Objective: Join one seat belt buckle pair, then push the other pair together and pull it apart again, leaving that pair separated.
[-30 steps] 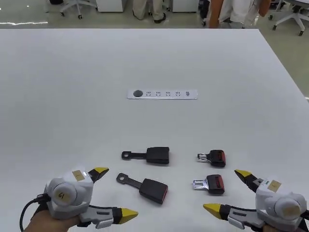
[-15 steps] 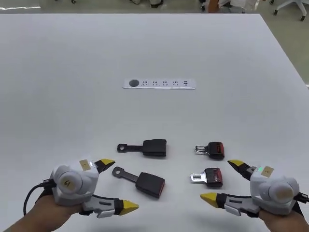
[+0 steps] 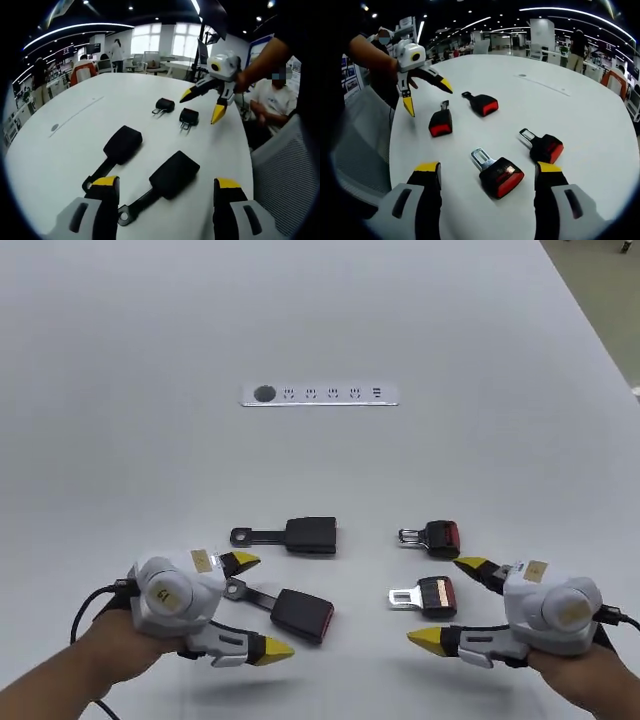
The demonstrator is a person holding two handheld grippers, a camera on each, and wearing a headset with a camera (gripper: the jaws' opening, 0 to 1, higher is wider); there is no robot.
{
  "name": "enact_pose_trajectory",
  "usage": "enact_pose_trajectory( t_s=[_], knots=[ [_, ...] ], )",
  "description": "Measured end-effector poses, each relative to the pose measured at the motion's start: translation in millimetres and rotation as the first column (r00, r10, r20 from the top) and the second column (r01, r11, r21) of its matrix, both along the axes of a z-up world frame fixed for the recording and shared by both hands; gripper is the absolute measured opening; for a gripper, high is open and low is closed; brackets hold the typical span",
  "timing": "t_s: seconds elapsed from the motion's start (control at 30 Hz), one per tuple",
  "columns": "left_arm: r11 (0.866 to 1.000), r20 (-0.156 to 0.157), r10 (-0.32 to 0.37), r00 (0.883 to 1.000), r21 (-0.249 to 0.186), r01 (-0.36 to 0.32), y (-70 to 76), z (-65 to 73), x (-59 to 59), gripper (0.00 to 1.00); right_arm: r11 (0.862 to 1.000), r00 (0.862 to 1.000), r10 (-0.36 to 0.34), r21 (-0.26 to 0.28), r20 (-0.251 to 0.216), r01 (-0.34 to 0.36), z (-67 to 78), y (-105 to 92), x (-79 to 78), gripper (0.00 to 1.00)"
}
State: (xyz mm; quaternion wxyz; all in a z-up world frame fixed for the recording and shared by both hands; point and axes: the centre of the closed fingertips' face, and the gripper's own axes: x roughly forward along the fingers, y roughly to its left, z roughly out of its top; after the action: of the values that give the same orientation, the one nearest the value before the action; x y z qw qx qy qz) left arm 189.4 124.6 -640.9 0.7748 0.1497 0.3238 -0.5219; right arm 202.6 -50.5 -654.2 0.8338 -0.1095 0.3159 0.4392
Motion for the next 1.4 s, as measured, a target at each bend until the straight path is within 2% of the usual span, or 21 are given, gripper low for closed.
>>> enact_pose_trajectory(
  t_s=[0.1,0.27,0.43,0.67,0.8,0.9,1.13,1.23,1.33,1.37,1.4],
  knots=[
    [0.998,0.0,-0.052,0.999,0.028,0.052,-4.4,-3.9,-0.3,0.75,0.999,0.999,0.032,-0.019,-0.01,-0.032,-4.2,0.0,-0.3,0.74],
    [0.99,-0.005,-0.13,0.992,0.054,0.13,-9.4,-9.5,-0.8,0.74,0.999,0.998,0.051,-0.015,-0.025,-0.052,-5.6,-0.4,1.5,0.73],
    [0.97,-0.014,-0.224,0.975,0.09,0.224,-13.9,-18.1,-2.9,0.71,0.996,0.995,0.082,-0.018,-0.049,-0.083,-9.2,-2.2,2.8,0.72],
    [0.949,-0.028,-0.291,0.956,0.12,0.292,-15.9,-31.7,-2.2,0.68,0.989,0.987,0.145,-0.032,-0.073,-0.147,-16.0,-2.8,1.2,0.7],
    [0.93,-0.036,-0.337,0.941,0.141,0.339,-17.1,-35.0,-2.4,0.66,0.982,0.98,0.179,-0.036,-0.085,-0.183,-19.0,-2.1,3.5,0.69],
    [0.919,-0.039,-0.358,0.933,0.16,0.359,-13.8,-42.4,-1.0,0.65,0.977,0.974,0.207,-0.035,-0.098,-0.211,-21.6,-0.1,3.6,0.68],
    [0.902,-0.038,-0.395,0.918,0.177,0.395,-12.9,-45.1,1.5,0.58,0.96,0.958,0.265,-0.066,-0.111,-0.274,-28.2,-0.2,3.4,0.66],
    [0.887,-0.035,-0.417,0.908,0.2,0.415,-9.5,-49.3,2.0,0.54,0.954,0.952,0.28,-0.076,-0.12,-0.29,-32.5,-1.9,3.1,0.64],
    [0.884,-0.029,-0.424,0.905,0.204,0.421,-8.7,-51.3,3.2,0.5,0.948,0.947,0.295,-0.088,-0.126,-0.306,-37.5,-5.0,3.1,0.61],
    [0.885,-0.027,-0.421,0.907,0.207,0.417,-8.5,-51.9,5.2,0.49,0.948,0.947,0.291,-0.09,-0.137,-0.305,-38.4,-6.0,1.5,0.6],
    [0.886,-0.028,-0.418,0.908,0.206,0.415,-8.7,-52.0,6.1,0.48,0.946,0.946,0.298,-0.093,-0.129,-0.31,-39.4,-5.1,3.1,0.6]
  ],
)
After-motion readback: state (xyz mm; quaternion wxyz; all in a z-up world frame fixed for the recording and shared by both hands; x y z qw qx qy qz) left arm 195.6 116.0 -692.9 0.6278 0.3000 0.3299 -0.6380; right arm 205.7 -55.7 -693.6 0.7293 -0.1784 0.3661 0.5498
